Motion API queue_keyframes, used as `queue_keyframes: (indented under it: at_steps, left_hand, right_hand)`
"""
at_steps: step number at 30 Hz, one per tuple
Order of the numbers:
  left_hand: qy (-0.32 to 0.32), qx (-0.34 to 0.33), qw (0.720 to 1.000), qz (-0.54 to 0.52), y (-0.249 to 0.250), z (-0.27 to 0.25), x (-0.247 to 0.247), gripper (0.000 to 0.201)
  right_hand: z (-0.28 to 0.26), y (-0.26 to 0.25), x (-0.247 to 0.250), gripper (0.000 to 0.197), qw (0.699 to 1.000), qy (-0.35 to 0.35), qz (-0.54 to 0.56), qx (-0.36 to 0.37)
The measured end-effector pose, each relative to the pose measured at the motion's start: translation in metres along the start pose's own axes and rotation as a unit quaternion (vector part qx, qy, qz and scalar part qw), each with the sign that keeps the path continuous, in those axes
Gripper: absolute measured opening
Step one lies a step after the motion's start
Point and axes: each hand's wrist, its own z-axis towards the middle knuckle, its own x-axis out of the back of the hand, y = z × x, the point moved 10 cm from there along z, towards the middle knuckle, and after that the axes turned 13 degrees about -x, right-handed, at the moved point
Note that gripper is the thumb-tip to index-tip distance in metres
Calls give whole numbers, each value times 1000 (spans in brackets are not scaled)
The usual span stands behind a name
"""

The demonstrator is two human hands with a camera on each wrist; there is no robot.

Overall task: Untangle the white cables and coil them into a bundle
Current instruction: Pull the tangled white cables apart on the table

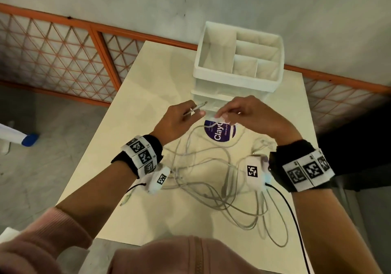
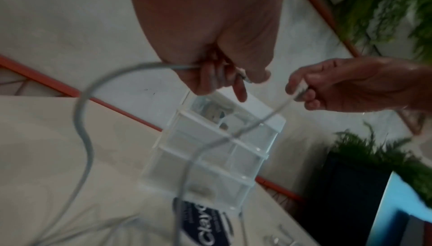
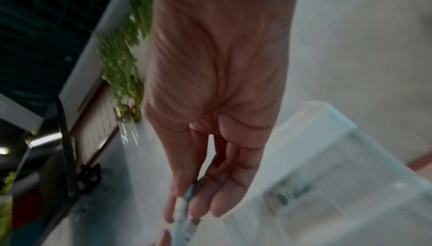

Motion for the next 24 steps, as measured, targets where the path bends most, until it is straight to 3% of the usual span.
queue_keyframes:
  at_steps: [4,7,11,14,17,21,24]
  left_hand:
    - [-38,37,986,-158,33,-6,-21,38]
    - [-62,-5,987,-148,61,-7,-27,32]
    - [-28,-21,982,-185,75,-6,-16,29]
    - [-3,-23,966,-259,84,-4,-6,29]
    - [18,-36,941,-335,102,-3,5,33]
    - [28,-52,919,-389,116,-6,17,34]
    - [76,-61,934,-343,109,-10,42,33]
  right_hand:
    - [-22,-42,12,15,994,-3,91,57]
    - [-23,-43,18,24,990,41,127,54]
    - [-29,-35,15,32,975,93,195,48]
    - [-32,-37,-30,46,972,-50,221,55]
    - [-31,-36,-79,47,975,-162,140,65]
    - [-23,-19,-96,6,984,-145,93,42]
    - [-17,14,-87,17,993,-114,34,17]
